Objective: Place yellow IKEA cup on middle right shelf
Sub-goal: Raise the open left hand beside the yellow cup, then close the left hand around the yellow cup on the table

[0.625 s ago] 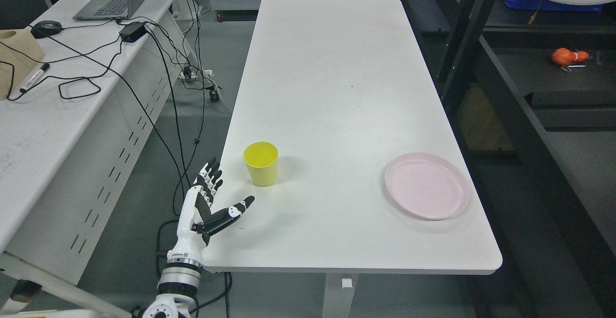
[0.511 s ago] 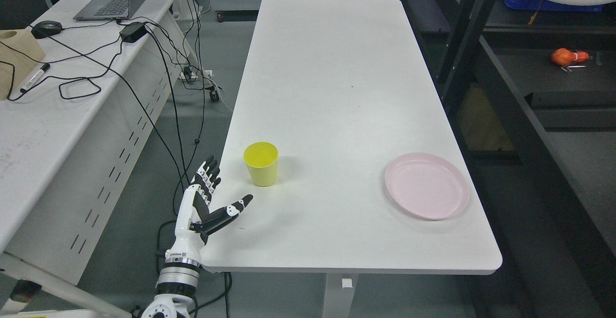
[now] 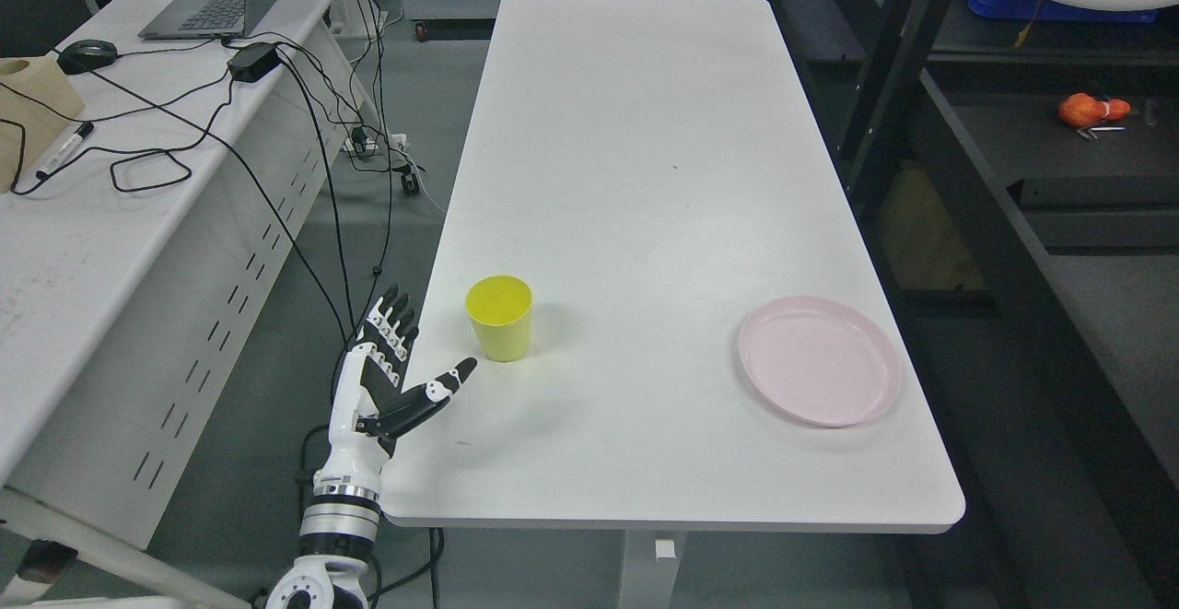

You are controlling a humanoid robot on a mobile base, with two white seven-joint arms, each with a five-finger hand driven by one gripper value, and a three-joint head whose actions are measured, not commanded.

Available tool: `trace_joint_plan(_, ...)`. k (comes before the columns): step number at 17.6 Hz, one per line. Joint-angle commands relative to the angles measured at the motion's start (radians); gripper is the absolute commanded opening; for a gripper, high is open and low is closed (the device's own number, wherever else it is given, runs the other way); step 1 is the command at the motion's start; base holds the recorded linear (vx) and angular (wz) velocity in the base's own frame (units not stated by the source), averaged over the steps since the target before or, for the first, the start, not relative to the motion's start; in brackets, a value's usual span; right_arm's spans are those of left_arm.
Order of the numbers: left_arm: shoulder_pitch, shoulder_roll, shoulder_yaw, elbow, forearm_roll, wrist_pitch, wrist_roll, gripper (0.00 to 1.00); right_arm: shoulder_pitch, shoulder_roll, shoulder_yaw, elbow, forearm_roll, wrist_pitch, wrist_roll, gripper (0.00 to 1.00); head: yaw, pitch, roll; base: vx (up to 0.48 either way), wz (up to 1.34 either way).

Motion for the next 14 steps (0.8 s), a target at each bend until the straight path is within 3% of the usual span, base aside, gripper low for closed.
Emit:
trace_joint_plan(1, -0.015, 0.018, 0.030, 0.066, 0.021, 0.017, 0.007, 0.99, 0.014, -0.017, 0.017, 0.000, -0.025, 0.001, -0.001, 0.99, 0.0000, 0.000, 0.000, 0.026, 0.02)
trace_joint_plan(6, -0.096, 0.018, 0.105, 0.166, 0.021, 0.059, -0.001, 0.99, 0.014, -0.017, 0.017, 0.000, -0.025, 0.001, -0.001, 0.99, 0.0000, 0.000, 0.000, 0.020, 0.01)
trace_joint_plan(11, -0.134, 0.018, -0.019, 0.183, 0.019, 0.062, -0.005, 0.99, 0.014, -0.017, 0.017, 0.000, -0.025, 0.001, -0.001, 0.99, 0.0000, 0.000, 0.000, 0.000, 0.00)
trace_joint_plan(14, -0.217, 0.018, -0.022, 0.274, 0.016, 0.060, -0.004, 0.99, 0.014, -0.017, 0.017, 0.000, -0.025, 0.001, -0.001, 0.99, 0.0000, 0.000, 0.000, 0.000, 0.00)
